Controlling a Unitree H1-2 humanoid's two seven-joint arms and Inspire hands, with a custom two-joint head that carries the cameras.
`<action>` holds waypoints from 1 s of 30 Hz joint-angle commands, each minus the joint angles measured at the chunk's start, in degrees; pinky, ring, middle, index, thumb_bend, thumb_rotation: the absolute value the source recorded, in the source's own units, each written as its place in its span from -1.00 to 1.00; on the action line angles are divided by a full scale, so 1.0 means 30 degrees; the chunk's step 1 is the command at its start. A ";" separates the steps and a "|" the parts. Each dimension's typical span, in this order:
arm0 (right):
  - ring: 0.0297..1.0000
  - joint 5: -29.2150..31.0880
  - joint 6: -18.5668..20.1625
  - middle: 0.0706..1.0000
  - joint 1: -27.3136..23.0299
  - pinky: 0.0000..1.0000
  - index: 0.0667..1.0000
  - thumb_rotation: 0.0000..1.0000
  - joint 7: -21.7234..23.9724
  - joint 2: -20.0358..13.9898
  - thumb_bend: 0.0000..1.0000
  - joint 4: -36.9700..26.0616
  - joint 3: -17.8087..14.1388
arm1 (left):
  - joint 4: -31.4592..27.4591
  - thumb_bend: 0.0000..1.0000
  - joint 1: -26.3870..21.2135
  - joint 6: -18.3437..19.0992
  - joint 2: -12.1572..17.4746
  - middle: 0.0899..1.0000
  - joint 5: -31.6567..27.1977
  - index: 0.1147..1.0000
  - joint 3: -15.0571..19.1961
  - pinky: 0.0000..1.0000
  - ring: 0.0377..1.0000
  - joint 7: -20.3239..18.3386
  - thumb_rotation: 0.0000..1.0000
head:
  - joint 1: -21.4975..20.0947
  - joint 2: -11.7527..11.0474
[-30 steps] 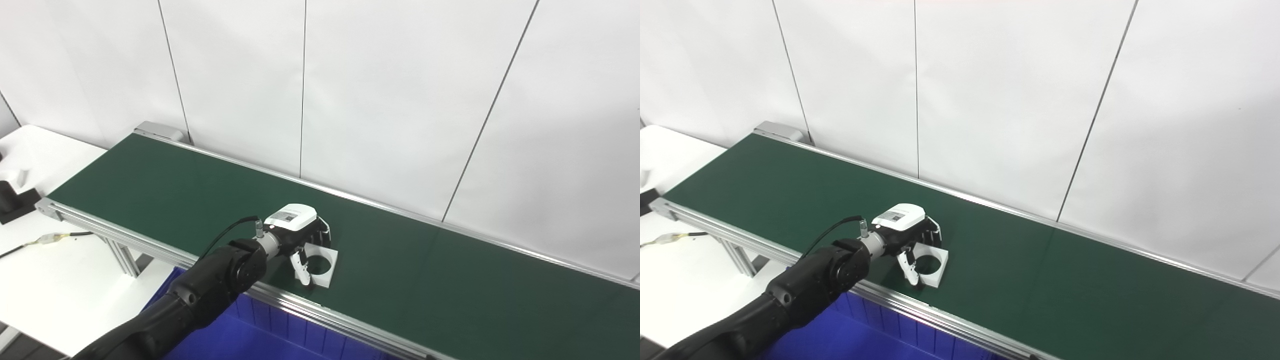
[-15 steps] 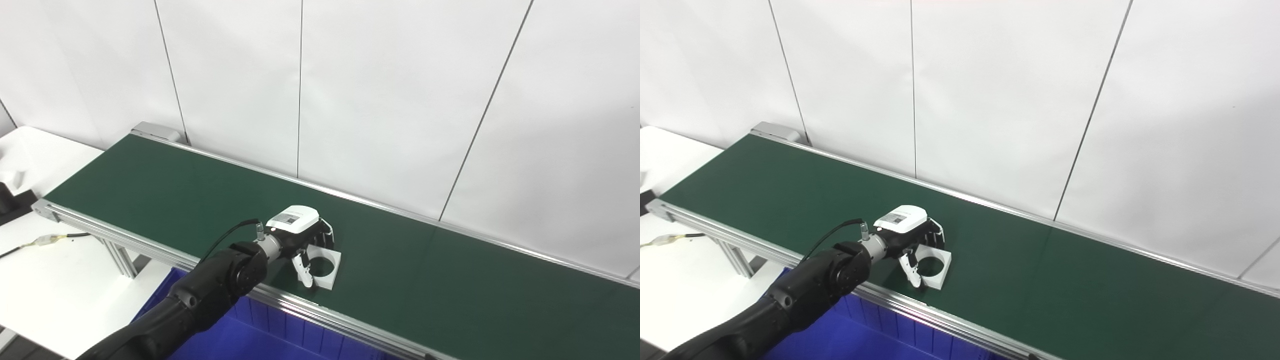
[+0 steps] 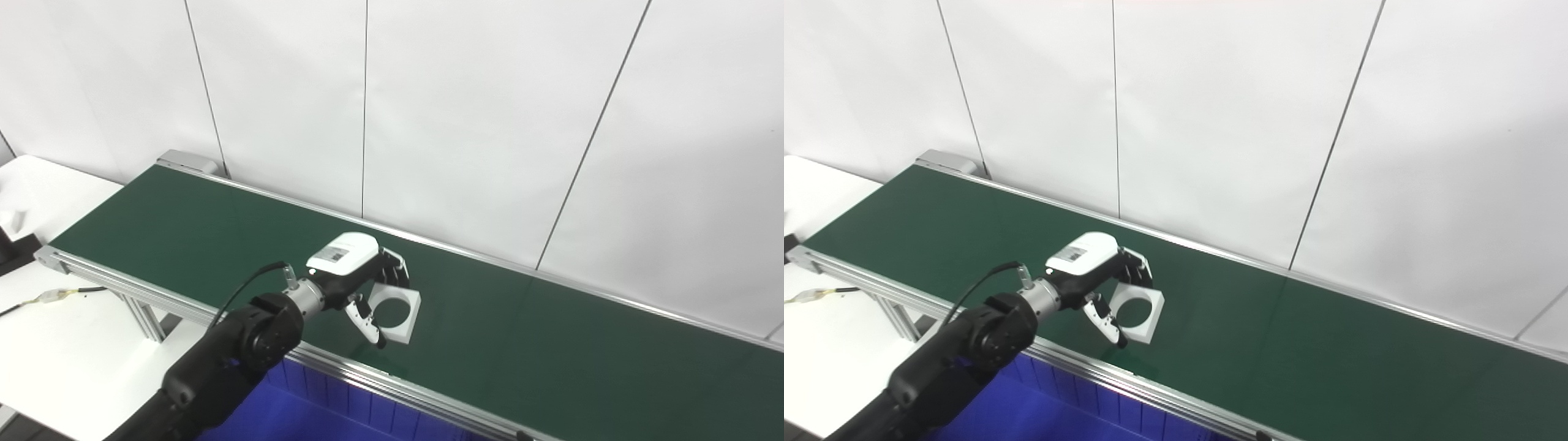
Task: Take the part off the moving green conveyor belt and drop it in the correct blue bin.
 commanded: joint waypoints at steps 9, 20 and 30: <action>0.56 0.0319 -0.0056 0.67 0.0161 0.45 0.78 -0.39 0.0187 0.0241 0.30 -0.1183 -0.0003 | -0.4704 0.04 0.1794 0.0966 0.0118 -0.27 -0.1848 -0.10 0.1824 -0.20 -0.25 -0.1465 -1.00 | -0.0275 0.0424; 0.56 0.0222 0.0793 0.65 0.0482 0.47 0.77 -0.33 0.0220 0.0164 0.32 -0.2479 -0.0071 | -0.6306 0.04 0.3887 0.0523 -0.0524 -0.17 -0.3555 -0.14 0.1982 -0.16 -0.18 -0.1845 -1.00 | -0.1558 0.2450; 0.55 0.0298 0.0992 0.65 0.0248 0.44 0.76 -0.17 0.0280 0.0139 0.39 -0.2669 -0.0110 | -0.5784 0.04 0.5446 0.0148 -0.1357 -0.13 -0.5383 -0.16 0.1604 -0.18 -0.16 -0.2031 -1.00 | -0.2744 0.3828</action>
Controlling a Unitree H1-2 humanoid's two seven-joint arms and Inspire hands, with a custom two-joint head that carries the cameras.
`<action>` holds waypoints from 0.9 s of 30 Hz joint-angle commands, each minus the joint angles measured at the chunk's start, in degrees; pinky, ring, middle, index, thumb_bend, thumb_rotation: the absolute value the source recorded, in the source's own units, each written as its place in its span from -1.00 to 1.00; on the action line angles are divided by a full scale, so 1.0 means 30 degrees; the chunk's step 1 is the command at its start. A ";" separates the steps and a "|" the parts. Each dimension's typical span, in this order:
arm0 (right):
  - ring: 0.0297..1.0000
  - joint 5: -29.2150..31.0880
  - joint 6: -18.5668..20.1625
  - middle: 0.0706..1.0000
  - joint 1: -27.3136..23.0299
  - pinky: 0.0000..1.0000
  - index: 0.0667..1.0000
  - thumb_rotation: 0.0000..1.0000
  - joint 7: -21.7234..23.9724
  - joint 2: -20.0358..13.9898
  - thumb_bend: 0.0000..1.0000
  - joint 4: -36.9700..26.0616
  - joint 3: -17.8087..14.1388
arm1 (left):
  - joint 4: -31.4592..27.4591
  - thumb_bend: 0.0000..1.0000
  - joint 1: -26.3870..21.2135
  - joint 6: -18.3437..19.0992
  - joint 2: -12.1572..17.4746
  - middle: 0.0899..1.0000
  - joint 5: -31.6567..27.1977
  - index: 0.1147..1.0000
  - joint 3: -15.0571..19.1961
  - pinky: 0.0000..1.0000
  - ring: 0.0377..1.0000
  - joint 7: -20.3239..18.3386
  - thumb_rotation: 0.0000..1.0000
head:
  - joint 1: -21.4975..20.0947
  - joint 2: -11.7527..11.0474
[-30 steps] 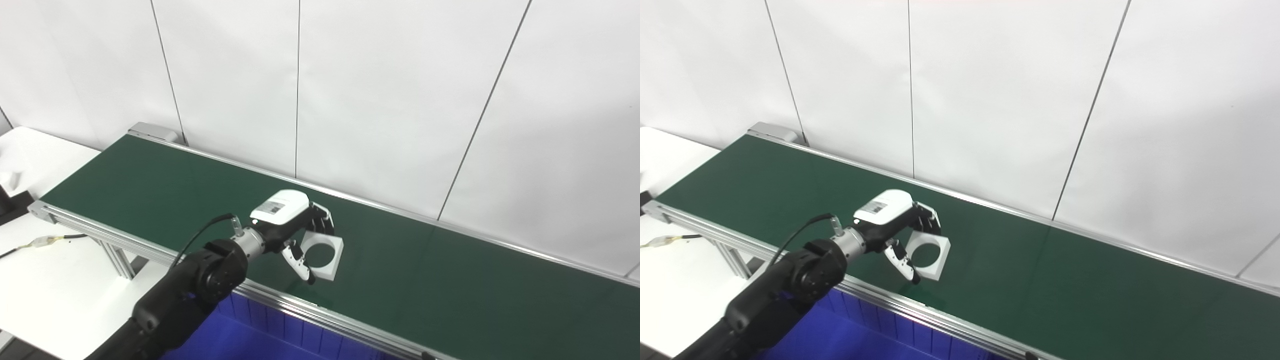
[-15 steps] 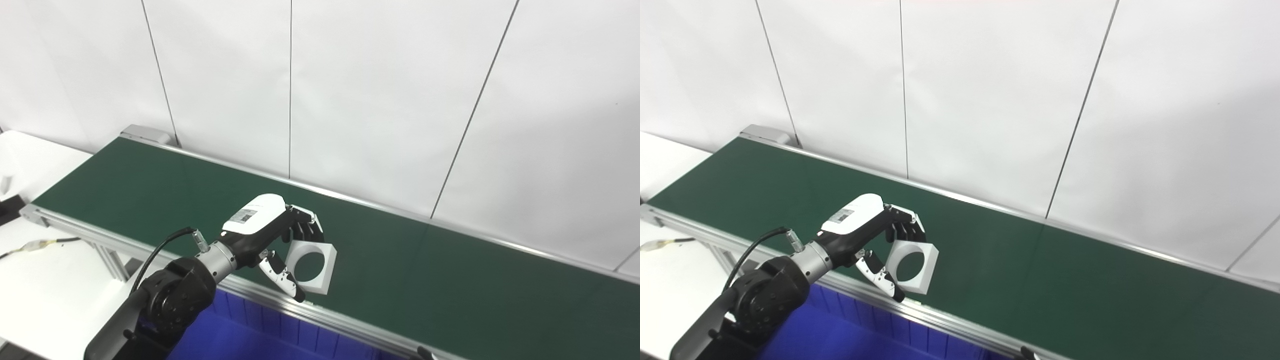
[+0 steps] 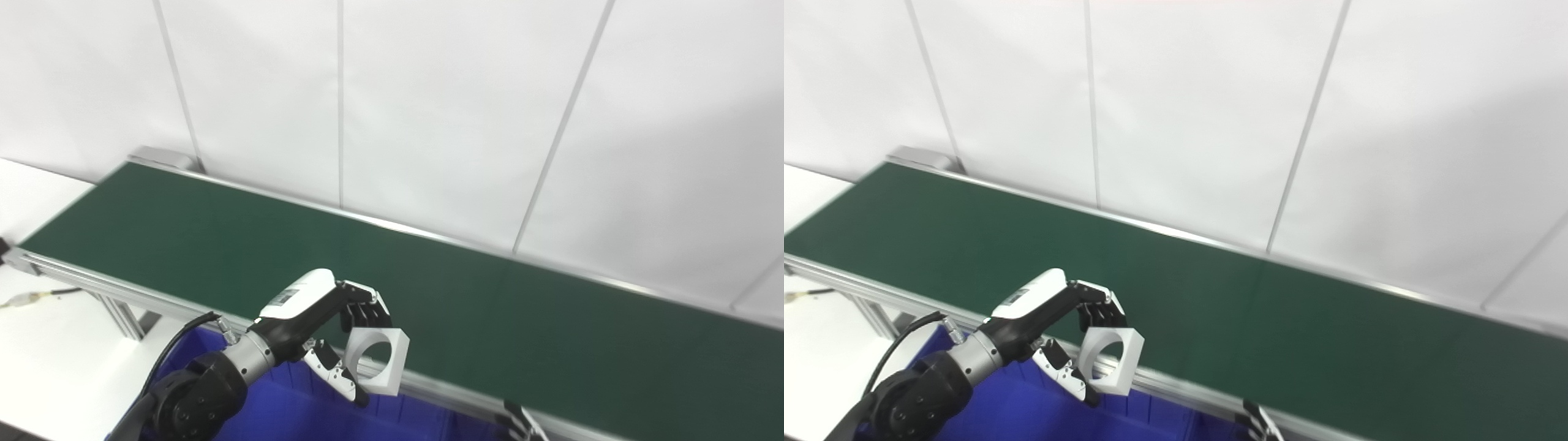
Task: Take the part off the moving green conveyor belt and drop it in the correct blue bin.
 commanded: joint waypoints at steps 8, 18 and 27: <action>0.55 0.0065 0.0685 0.63 -0.0248 0.45 0.75 -0.10 0.0143 0.0237 0.47 -0.1105 -0.0103 | 0.0824 0.04 0.0782 -0.0134 -0.0338 -0.15 -0.2137 -0.15 -0.0070 -0.20 -0.16 -0.0435 -1.00 | -0.0316 0.1100; 0.53 0.0220 0.1895 0.62 -0.0351 0.42 0.75 -0.07 0.0258 0.0193 0.47 -0.2089 -0.0169 | 0.1735 0.04 0.1420 0.0056 -0.0210 -0.19 -0.3239 -0.14 0.0308 -0.27 -0.21 -0.0565 -1.00 | -0.0325 0.2284; 0.52 0.0413 0.2151 0.61 -0.0533 0.42 0.75 -0.06 0.0422 0.0164 0.48 -0.2243 -0.0378 | 0.1894 0.04 0.1902 0.0248 -0.0222 -0.19 -0.2275 -0.13 0.0219 -0.29 -0.22 -0.0295 -1.00 | -0.0098 0.2893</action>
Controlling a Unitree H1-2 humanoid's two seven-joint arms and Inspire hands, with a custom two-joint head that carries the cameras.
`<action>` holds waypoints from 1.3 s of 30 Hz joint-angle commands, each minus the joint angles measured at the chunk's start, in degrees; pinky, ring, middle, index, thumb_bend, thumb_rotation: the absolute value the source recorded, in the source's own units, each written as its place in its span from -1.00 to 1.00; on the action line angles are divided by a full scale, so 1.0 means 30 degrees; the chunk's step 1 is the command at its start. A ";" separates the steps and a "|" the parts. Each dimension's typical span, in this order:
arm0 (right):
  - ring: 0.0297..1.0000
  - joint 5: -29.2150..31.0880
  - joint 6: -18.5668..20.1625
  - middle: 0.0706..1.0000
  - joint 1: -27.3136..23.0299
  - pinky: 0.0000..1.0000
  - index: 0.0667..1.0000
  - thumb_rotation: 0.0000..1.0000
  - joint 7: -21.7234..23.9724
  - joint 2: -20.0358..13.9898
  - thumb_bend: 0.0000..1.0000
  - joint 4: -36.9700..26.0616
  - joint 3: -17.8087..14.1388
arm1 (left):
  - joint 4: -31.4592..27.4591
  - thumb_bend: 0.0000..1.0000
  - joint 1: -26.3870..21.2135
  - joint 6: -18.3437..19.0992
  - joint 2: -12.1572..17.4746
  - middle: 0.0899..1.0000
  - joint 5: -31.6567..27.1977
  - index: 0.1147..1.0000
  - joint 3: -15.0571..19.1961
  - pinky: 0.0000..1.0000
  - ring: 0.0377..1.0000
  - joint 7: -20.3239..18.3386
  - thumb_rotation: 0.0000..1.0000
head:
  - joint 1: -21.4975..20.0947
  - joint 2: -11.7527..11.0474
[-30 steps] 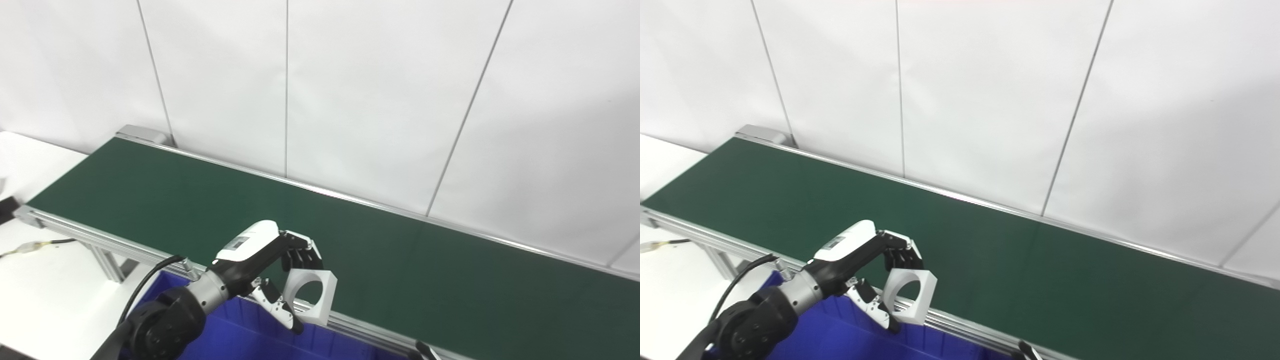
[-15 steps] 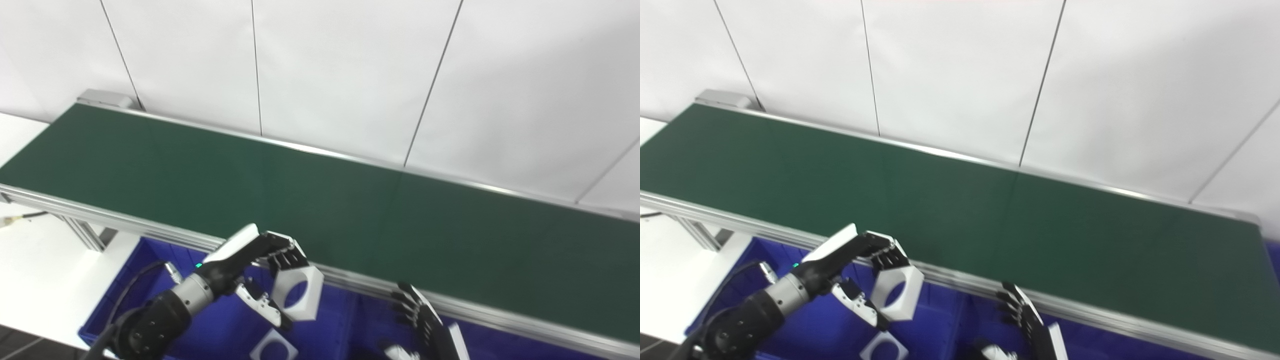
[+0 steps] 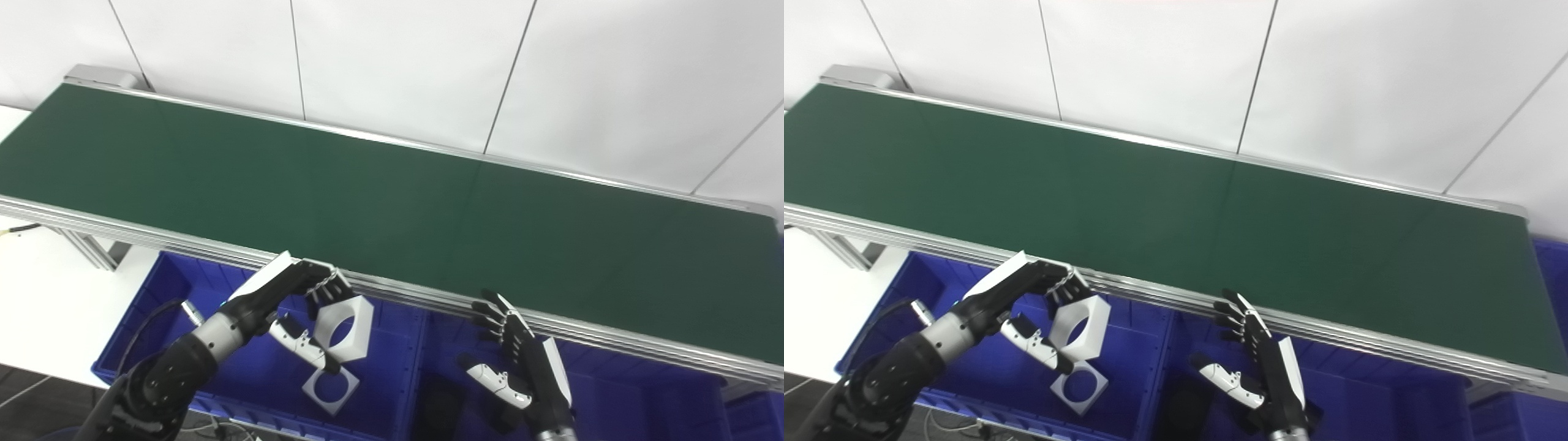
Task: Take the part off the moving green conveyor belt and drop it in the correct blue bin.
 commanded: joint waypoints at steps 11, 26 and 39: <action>0.51 0.0113 0.0316 0.61 -0.0583 0.40 0.75 -0.02 0.0194 0.0053 0.49 -0.0559 -0.0412 | 0.1048 0.05 -0.0954 0.0160 0.0375 -0.18 0.4560 -0.14 -0.0904 0.06 -0.02 0.0593 -1.00 | 0.0316 0.0065; 0.50 0.0041 0.0650 0.60 -0.0701 0.38 0.75 0.01 0.0257 -0.0020 0.48 -0.0653 -0.0551 | 0.4789 0.05 -0.1842 -0.1790 -0.0187 -0.18 0.5648 -0.13 -0.1968 0.21 0.03 0.2340 -1.00 | 0.0370 0.0061; 0.50 0.0095 0.0640 0.61 -0.0597 0.39 0.76 0.00 0.0238 0.0045 0.47 -0.0739 -0.0524 | 0.4666 0.05 -0.2024 -0.1828 -0.0060 -0.14 0.6065 -0.13 -0.2650 0.29 0.13 0.2368 -1.00 | 0.0312 0.0066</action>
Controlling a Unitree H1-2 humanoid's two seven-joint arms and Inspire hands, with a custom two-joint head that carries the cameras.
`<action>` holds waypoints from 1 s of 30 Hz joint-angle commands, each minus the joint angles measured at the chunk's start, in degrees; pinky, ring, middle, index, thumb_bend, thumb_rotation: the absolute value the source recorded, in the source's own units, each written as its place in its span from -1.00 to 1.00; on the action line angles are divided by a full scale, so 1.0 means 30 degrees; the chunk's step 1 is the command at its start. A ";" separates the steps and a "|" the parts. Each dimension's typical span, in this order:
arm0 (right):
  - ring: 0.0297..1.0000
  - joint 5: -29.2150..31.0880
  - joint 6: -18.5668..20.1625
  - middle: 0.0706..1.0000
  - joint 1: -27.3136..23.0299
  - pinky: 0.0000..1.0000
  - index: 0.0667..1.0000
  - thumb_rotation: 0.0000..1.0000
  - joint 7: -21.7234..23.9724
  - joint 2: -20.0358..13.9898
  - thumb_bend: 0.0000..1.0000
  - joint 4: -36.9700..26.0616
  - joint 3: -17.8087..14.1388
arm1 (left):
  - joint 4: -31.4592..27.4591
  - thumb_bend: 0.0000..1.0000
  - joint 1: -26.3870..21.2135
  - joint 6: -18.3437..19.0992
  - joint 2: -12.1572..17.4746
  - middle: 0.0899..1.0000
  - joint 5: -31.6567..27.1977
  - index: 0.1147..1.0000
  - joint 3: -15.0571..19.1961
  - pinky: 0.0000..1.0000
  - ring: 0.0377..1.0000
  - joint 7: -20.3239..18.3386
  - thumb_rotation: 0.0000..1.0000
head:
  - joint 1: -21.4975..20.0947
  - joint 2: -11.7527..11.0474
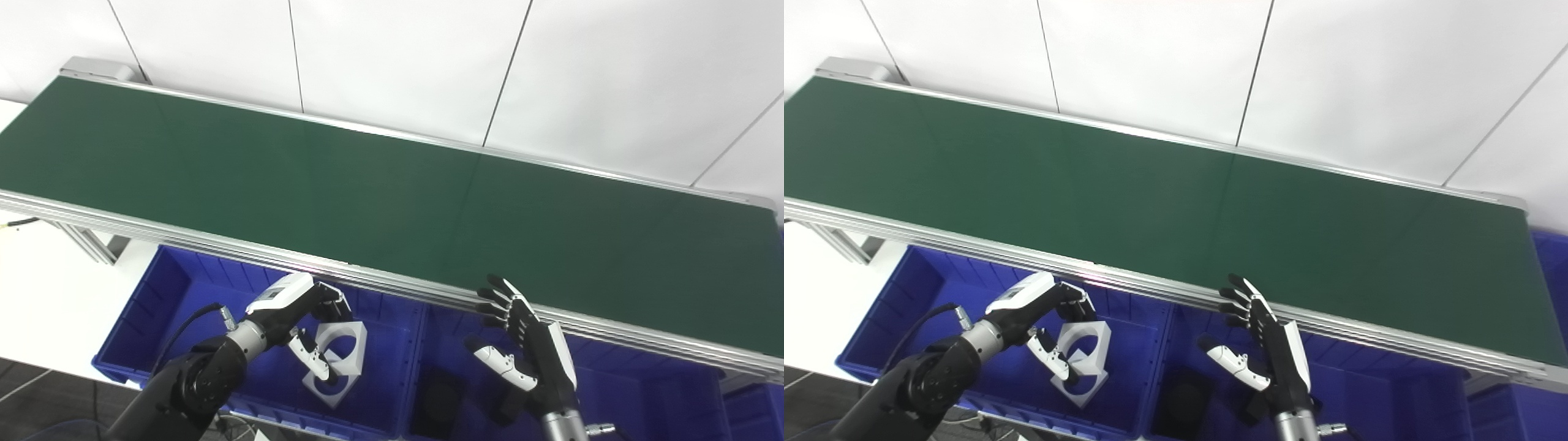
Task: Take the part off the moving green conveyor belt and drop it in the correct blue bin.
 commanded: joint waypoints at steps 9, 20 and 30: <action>0.50 0.0103 -0.0193 0.61 -0.0116 0.38 0.76 -0.01 -0.0014 0.0185 0.47 -0.0483 -0.0015 | -0.2335 0.98 -0.0476 0.0887 0.0797 0.74 -0.0435 0.71 -0.0080 0.76 0.76 -0.1908 -0.36 | -0.0066 -0.0134; 0.50 0.0187 -0.0259 0.60 -0.0035 0.39 0.75 -0.05 0.0006 0.0232 0.47 -0.0396 -0.0008 | -0.3377 1.00 -0.0196 0.1437 0.0460 0.87 -0.2696 0.87 0.0377 0.71 0.84 -0.3129 0.05 | -0.0414 -0.0501; 0.51 0.0038 -0.0667 0.61 0.0192 0.40 0.75 -0.04 -0.0083 0.0310 0.48 -0.0093 0.0157 | -0.2353 0.80 0.1305 -0.3188 -0.2891 0.64 -0.7762 0.64 0.1908 0.35 0.52 -0.0499 0.51 | -0.1386 -0.1423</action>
